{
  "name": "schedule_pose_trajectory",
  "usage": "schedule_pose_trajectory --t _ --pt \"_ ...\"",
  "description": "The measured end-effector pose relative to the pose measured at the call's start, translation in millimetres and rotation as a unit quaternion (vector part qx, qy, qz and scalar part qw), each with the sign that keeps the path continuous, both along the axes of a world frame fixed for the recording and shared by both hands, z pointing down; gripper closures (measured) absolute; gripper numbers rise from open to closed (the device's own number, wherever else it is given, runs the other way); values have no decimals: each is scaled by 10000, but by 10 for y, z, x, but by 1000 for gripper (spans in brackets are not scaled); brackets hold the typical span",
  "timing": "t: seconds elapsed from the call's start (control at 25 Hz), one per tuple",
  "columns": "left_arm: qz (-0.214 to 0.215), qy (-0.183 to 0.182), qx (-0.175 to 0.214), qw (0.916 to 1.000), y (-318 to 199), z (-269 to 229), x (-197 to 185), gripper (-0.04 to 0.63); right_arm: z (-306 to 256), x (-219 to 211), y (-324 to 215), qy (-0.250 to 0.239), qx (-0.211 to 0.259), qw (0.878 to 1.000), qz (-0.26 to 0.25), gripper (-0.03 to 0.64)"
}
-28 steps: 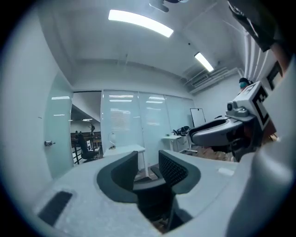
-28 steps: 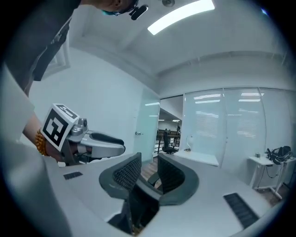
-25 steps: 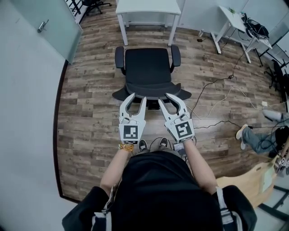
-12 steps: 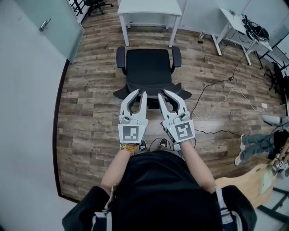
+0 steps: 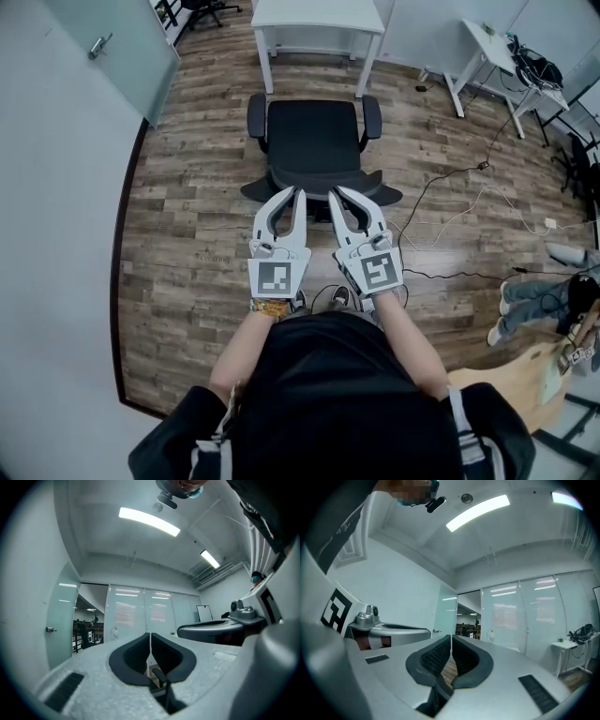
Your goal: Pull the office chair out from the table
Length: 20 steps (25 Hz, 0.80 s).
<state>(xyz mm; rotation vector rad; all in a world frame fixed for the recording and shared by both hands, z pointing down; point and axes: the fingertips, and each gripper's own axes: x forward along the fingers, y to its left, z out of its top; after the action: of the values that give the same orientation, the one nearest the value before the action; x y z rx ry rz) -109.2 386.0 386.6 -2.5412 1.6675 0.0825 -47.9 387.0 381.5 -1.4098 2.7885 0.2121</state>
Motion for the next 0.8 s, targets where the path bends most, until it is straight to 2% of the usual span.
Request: schedule_pose_trajectory --t 0.52,0.8 --pt "48 -157 -40 9999 12 8 25 577 49 -74 52 286 168 9994 -11 607" --pt "66 -58 -37 10000 47 41 47 577 101 -19 82 303 124 9994 60 609"
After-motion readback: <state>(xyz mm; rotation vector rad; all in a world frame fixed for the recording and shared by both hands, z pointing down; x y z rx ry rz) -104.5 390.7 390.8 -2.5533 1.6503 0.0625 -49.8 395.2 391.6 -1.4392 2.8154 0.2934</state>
